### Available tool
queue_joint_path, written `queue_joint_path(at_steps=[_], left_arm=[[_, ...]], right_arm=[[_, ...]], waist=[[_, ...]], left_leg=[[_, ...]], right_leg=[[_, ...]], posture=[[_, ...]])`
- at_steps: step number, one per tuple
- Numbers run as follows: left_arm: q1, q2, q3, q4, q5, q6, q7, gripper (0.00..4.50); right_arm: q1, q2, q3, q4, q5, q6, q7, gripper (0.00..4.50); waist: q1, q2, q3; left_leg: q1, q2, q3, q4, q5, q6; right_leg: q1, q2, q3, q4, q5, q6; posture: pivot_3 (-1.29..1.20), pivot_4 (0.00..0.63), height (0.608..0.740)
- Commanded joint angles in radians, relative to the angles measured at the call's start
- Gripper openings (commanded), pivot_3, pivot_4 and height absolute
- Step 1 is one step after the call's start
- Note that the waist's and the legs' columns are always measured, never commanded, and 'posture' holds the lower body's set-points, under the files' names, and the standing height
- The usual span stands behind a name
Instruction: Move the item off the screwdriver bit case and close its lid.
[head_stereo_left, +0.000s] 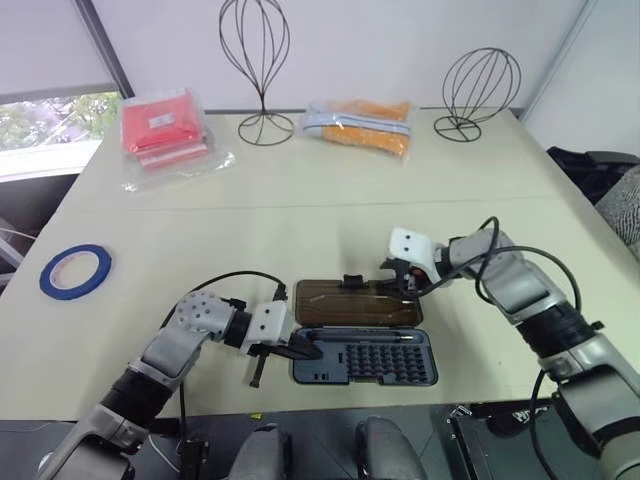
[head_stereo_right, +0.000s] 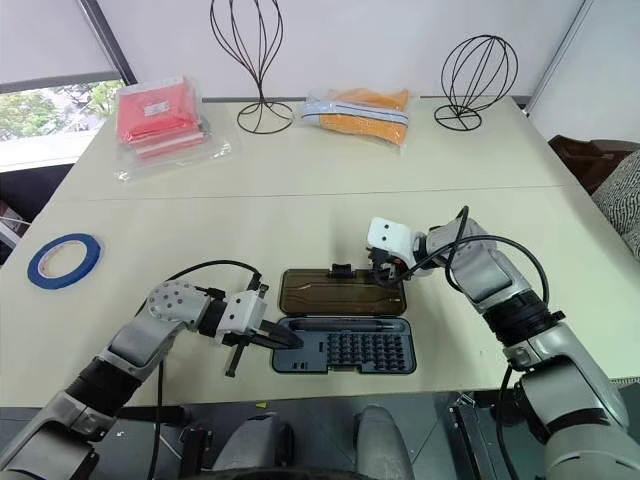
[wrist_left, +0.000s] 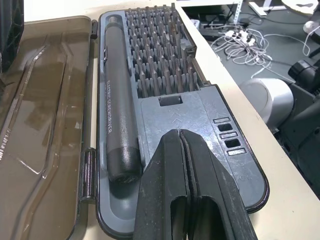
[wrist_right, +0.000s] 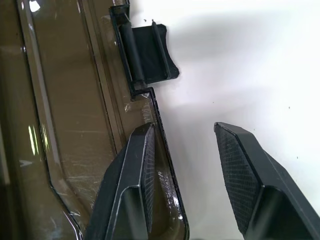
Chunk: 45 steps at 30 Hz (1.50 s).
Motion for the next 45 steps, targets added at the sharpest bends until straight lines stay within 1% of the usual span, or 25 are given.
queue_joint_path(at_steps=[1,2,3,5,10,13,16,19,22,24,28,32,36,40,45], left_arm=[[0.019,0.014,-0.018,0.041,0.062,0.011,0.015,0.0],[0.019,0.015,-0.017,0.041,0.062,0.012,0.015,0.0],[0.019,0.016,-0.017,0.041,0.062,0.012,0.014,0.0],[0.019,0.019,-0.014,0.042,0.061,0.017,0.013,0.0],[0.017,0.027,-0.008,0.035,0.048,0.038,0.007,0.0],[0.022,0.045,0.013,0.0,0.014,0.098,-0.002,0.0],[0.035,0.09,0.043,-0.054,-0.036,0.184,-0.027,0.0],[0.041,0.128,0.083,-0.082,-0.076,0.245,-0.03,0.0],[0.041,0.165,0.134,-0.123,-0.133,0.323,-0.036,0.0],[0.036,0.193,0.183,-0.145,-0.185,0.386,-0.035,0.0],[0.001,0.213,0.28,-0.135,-0.274,0.507,-0.005,0.0],[-0.082,0.184,0.347,-0.045,-0.304,0.576,0.053,0.0],[-0.208,0.128,0.378,0.105,-0.273,0.572,0.13,0.0],[-0.3,0.068,0.331,0.253,-0.177,0.475,0.162,0.0],[-0.342,-0.013,0.262,0.378,-0.07,0.342,0.158,0.0]], right_arm=[[0.014,0.018,0.035,0.093,-0.065,-0.015,-0.01,0.59],[0.014,0.019,0.035,0.098,-0.069,-0.021,-0.005,0.17],[0.014,0.02,0.035,0.1,-0.071,-0.025,0.0,0.03],[0.015,0.022,0.031,0.103,-0.078,-0.031,0.008,0.03],[0.022,0.024,0.025,0.072,-0.095,-0.047,0.004,0.03],[0.02,0.019,0.013,0.017,-0.14,-0.076,-0.053,0.03],[0.03,0.018,-0.022,-0.069,-0.177,-0.091,-0.124,0.03],[0.065,0.009,-0.046,-0.179,-0.211,-0.081,-0.172,0.03],[0.111,0.004,-0.065,-0.292,-0.247,-0.058,-0.215,0.03],[0.156,0.002,-0.079,-0.384,-0.28,-0.047,-0.25,0.03],[0.233,-0.003,-0.104,-0.53,-0.339,-0.031,-0.306,0.03],[0.274,0.003,-0.123,-0.616,-0.364,-0.008,-0.324,0.03],[0.276,0.011,-0.136,-0.662,-0.379,-0.024,-0.343,0.03],[0.266,0.007,-0.147,-0.683,-0.376,-0.036,-0.335,0.03],[0.271,0.005,-0.151,-0.704,-0.371,-0.033,-0.317,0.03]], waist=[[-0.001,-0.002,-0.001],[-0.002,-0.002,-0.002],[-0.002,-0.003,-0.003],[0.001,-0.004,-0.004],[0.0,-0.004,-0.004],[-0.002,-0.004,-0.004],[-0.008,-0.003,-0.003],[-0.013,0.001,0.0],[-0.013,0.002,0.001],[-0.014,0.002,0.004],[-0.012,0.003,0.006],[-0.006,0.002,0.01],[0.004,0.002,0.011],[0.007,0.001,0.012],[0.008,0.001,0.012]], left_leg=[[0.001,0.0,0.0,0.0,0.0,0.0],[0.002,0.001,0.0,0.0,0.0,0.0],[0.003,0.001,0.0,0.0,0.0,0.0],[0.008,0.003,0.0,-0.001,0.0,0.0],[0.009,0.007,0.001,-0.001,0.0,0.0],[0.008,0.007,0.001,-0.002,0.0,0.0],[0.008,0.008,0.002,-0.002,0.0,0.0],[0.003,0.008,0.002,-0.002,0.0,0.0],[-0.008,0.008,0.001,-0.001,0.0,0.0],[-0.01,0.008,0.001,-0.002,0.0,0.0],[-0.022,0.007,0.0,0.0,0.0,-0.001],[-0.025,0.005,0.001,0.0,0.0,-0.001],[-0.025,0.004,0.001,0.0,0.0,-0.001],[-0.025,0.003,0.001,0.0,0.0,-0.001],[-0.026,0.002,0.001,0.0,0.001,-0.002]], right_leg=[[0.001,0.0,0.0,0.0,0.0,0.0],[0.002,0.0,0.0,0.0,0.0,0.0],[0.003,0.0,0.0,0.0,0.0,-0.001],[0.007,0.001,0.0,0.0,-0.002,-0.004],[0.007,0.001,0.0,0.0,-0.003,-0.005],[0.007,0.001,0.0,0.0,-0.003,-0.005],[0.005,0.002,0.0,0.0,-0.003,-0.005],[0.001,0.002,0.0,0.0,-0.003,-0.005],[-0.01,0.003,0.0,0.002,-0.001,-0.002],[-0.013,0.004,0.0,0.002,-0.001,-0.002],[-0.023,0.004,0.0,0.002,-0.001,-0.002],[-0.026,0.004,0.0,0.003,-0.001,-0.002],[-0.026,0.004,0.0,0.003,-0.001,-0.002],[-0.026,0.004,0.0,0.003,-0.001,-0.002],[-0.026,0.003,0.0,0.002,-0.001,-0.002]], posture=[[0.0,0.15,0.74],[0.0,0.15,0.74],[0.0,0.15,0.74],[0.0,0.15,0.74],[0.0,0.15,0.74],[0.0,0.15,0.74],[0.0,0.15,0.74],[0.0,0.15,0.74],[0.0,0.15,0.74],[0.0,0.15,0.74],[0.0,0.15,0.74],[0.0,0.15,0.74],[0.0,0.15,0.74],[0.0,0.15,0.74],[0.0,0.15,0.74]])
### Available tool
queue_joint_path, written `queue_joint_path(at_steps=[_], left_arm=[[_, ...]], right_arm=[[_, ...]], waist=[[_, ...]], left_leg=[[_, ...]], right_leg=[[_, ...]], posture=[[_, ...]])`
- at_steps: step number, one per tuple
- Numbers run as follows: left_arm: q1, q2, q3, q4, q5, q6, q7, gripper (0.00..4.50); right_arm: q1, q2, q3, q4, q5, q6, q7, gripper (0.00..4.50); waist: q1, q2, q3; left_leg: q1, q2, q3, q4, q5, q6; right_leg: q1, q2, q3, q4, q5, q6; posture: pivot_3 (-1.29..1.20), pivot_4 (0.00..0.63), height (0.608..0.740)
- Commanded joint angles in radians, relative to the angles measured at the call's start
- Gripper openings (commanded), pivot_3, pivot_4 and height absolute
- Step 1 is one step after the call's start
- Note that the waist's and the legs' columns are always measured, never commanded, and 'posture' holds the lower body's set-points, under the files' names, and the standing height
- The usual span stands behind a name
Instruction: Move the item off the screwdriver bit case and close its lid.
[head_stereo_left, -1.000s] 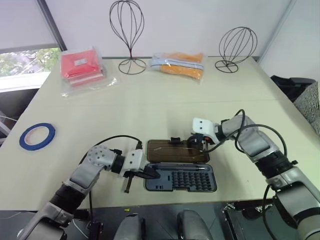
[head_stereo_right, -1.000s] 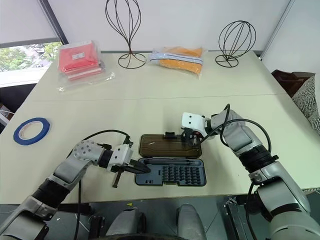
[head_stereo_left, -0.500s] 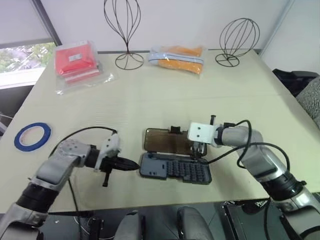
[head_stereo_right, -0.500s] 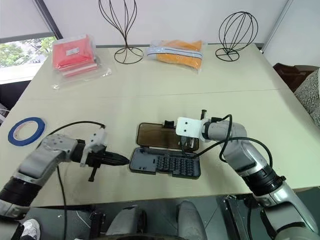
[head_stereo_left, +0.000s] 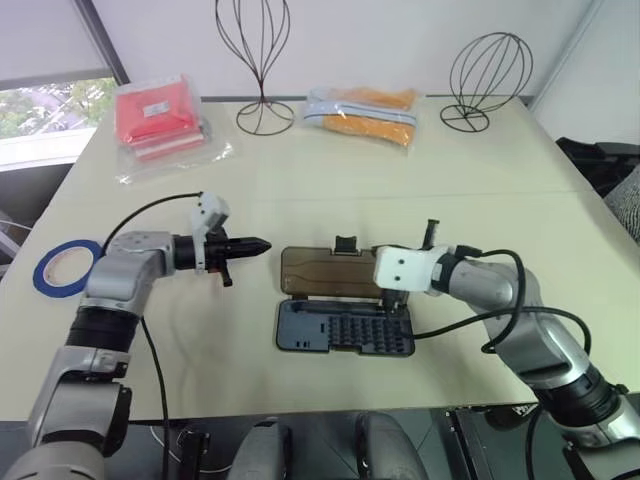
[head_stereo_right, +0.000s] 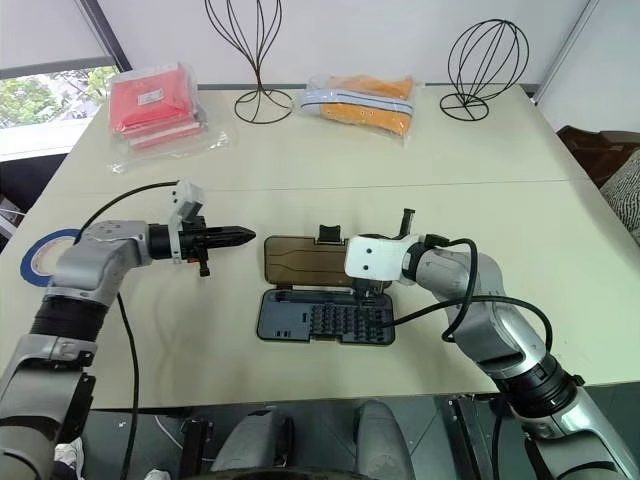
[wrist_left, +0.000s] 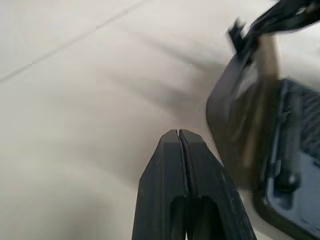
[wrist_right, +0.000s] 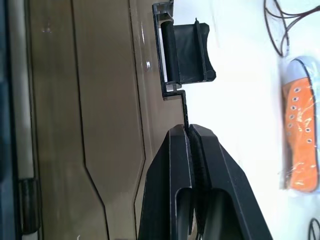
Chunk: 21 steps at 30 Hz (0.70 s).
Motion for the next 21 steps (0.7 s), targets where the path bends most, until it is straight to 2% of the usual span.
queue_joint_path(at_steps=[1,12,15,21], left_arm=[[-0.031,-0.045,-0.043,0.062,0.072,-0.104,-0.005,0.0],[-0.074,-0.156,-0.069,0.172,0.126,-0.214,-0.043,0.0],[-0.083,-0.169,-0.068,0.177,0.126,-0.22,-0.048,0.0],[-0.096,-0.177,-0.07,0.183,0.123,-0.222,-0.074,0.0]], right_arm=[[-0.012,-0.002,-0.033,-0.067,0.0,-0.007,0.005,0.03],[0.012,-0.002,-0.024,-0.101,-0.006,0.022,0.029,0.03],[0.01,0.0,-0.025,-0.101,-0.004,0.03,0.032,0.83],[-0.008,-0.018,-0.054,-0.101,0.004,0.043,0.048,3.82]], waist=[[0.001,0.0,0.0],[0.0,-0.001,0.0],[0.001,-0.001,0.0],[0.001,-0.001,0.0]], left_leg=[[0.0,0.0,0.0,0.0,0.0,0.0],[-0.001,0.0,0.0,0.0,0.0,0.0],[-0.001,0.0,0.0,0.0,0.0,0.0],[-0.001,-0.001,0.0,0.0,0.0,0.0]], right_leg=[[0.0,0.0,0.0,0.0,0.0,0.0],[0.0,0.0,0.0,0.0,0.0,0.0],[0.0,0.0,0.0,0.0,0.0,0.0],[0.0,0.0,0.0,0.0,0.0,0.0]], posture=[[0.0,0.15,0.74],[0.0,0.15,0.74],[0.0,0.15,0.74],[0.0,0.15,0.74]])
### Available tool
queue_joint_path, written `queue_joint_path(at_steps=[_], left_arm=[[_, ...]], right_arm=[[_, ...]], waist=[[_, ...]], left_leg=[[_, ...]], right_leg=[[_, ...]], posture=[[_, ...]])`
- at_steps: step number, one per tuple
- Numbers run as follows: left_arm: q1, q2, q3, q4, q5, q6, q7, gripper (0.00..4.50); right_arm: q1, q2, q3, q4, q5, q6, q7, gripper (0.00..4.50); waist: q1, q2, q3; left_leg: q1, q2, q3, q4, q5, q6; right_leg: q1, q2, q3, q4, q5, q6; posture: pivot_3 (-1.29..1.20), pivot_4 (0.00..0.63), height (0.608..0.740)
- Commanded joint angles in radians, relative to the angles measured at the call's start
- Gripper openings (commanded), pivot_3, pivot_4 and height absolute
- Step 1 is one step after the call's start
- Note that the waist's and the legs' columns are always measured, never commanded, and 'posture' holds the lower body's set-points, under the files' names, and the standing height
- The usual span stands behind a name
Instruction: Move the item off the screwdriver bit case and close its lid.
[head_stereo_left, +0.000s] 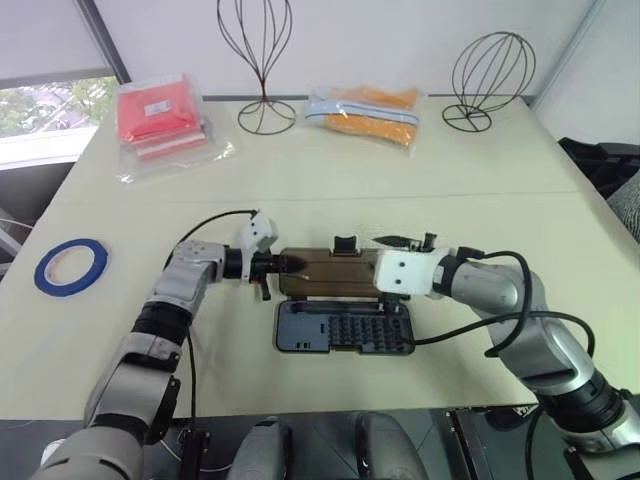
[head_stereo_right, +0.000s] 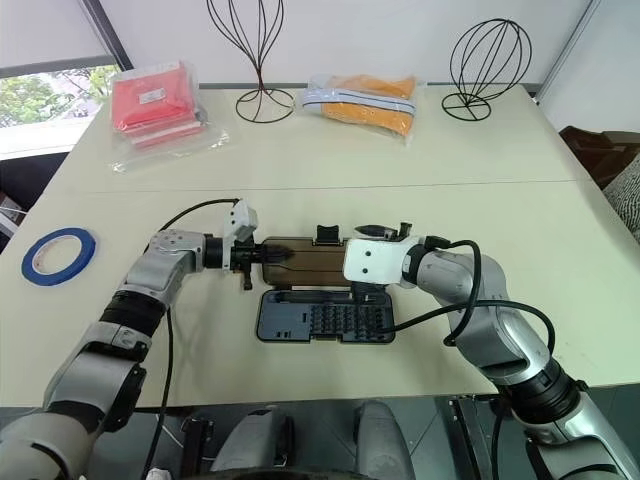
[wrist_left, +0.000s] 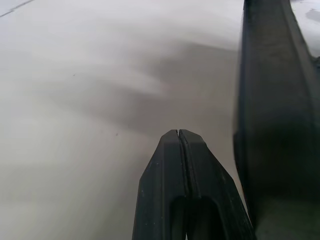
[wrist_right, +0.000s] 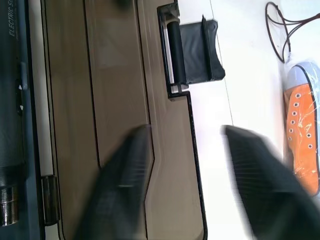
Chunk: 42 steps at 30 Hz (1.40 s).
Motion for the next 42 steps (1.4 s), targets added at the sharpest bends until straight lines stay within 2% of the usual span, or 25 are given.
queue_joint_path(at_steps=[1,5,12,20,23,27,32,36,39,42], left_arm=[[-0.028,-0.002,0.014,-0.011,-0.002,-0.015,-0.025,0.0],[-0.038,0.006,0.016,-0.027,-0.011,-0.001,-0.057,0.0],[-0.03,0.052,0.001,-0.133,-0.046,0.083,-0.199,0.0],[-0.033,0.049,-0.018,-0.253,-0.09,0.179,-0.281,0.0],[-0.005,0.063,-0.056,-0.319,-0.093,0.201,-0.328,0.0],[0.04,0.091,-0.13,-0.319,-0.035,0.132,-0.379,0.0],[0.111,0.107,-0.225,-0.213,0.098,-0.06,-0.351,0.0],[0.139,0.101,-0.271,-0.061,0.212,-0.233,-0.239,0.0],[0.131,0.107,-0.262,-0.066,0.187,-0.234,-0.243,0.0],[0.107,0.084,-0.213,-0.12,0.097,-0.133,-0.243,0.0]], right_arm=[[-0.024,-0.025,-0.065,-0.047,0.016,0.017,0.019,3.82],[-0.03,-0.058,-0.18,-0.098,0.097,0.141,0.084,3.82],[0.035,-0.161,-0.419,-0.29,0.347,0.42,0.261,3.82],[0.064,-0.242,-0.564,-0.32,0.493,0.535,0.251,3.82],[0.089,-0.274,-0.591,-0.3,0.506,0.523,0.233,3.82],[0.096,-0.294,-0.589,-0.286,0.531,0.509,0.204,3.82],[0.088,-0.294,-0.555,-0.288,0.56,0.506,0.155,3.82],[0.1,-0.299,-0.518,-0.288,0.568,0.489,0.123,3.82],[0.096,-0.294,-0.509,-0.292,0.595,0.496,0.111,3.82],[0.094,-0.274,-0.511,-0.3,0.641,0.513,0.104,3.82]], waist=[[0.0,0.0,0.0],[0.003,0.0,0.0],[0.003,0.0,0.0],[0.002,0.0,0.0],[0.003,0.0,0.0],[0.0,0.0,0.0],[0.003,0.001,0.0],[0.007,0.005,-0.005],[0.004,0.006,-0.007],[0.002,0.008,-0.009]], left_leg=[[0.0,0.0,0.0,0.0,0.0,0.0],[-0.001,-0.001,0.0,0.001,0.0,0.0],[-0.002,-0.001,-0.001,0.001,0.0,0.0],[-0.002,-0.001,-0.001,0.002,0.0,0.001],[-0.002,-0.001,-0.001,0.001,0.0,0.001],[-0.002,-0.002,-0.001,0.001,0.0,0.001],[0.0,-0.001,-0.001,0.001,0.0,0.001],[0.008,-0.002,-0.002,0.001,-0.001,0.001],[0.021,-0.002,-0.002,-0.001,-0.001,0.002],[0.024,-0.001,-0.003,-0.001,-0.001,0.003]], right_leg=[[0.0,0.0,0.0,0.0,0.0,0.0],[0.0,-0.001,0.0,0.0,0.0,0.0],[0.0,-0.001,-0.001,0.0,0.0,0.0],[0.0,-0.002,-0.001,0.0,0.0,0.0],[0.0,-0.002,-0.001,0.0,0.0,0.0],[0.0,-0.002,-0.001,0.0,0.0,0.0],[0.0,-0.002,0.0,0.0,0.0,0.0],[0.011,-0.003,-0.001,-0.003,0.0,0.0],[0.025,-0.003,-0.001,-0.007,0.0,0.0],[0.03,-0.003,-0.002,-0.01,-0.002,-0.003]], posture=[[0.0,0.15,0.74],[0.0,0.15,0.74],[0.0,0.15,0.74],[0.0,0.15,0.74],[0.0,0.15,0.74],[0.0,0.15,0.74],[0.0,0.15,0.74],[0.0,0.15,0.74],[0.0,0.15,0.74],[0.0,0.15,0.74]])
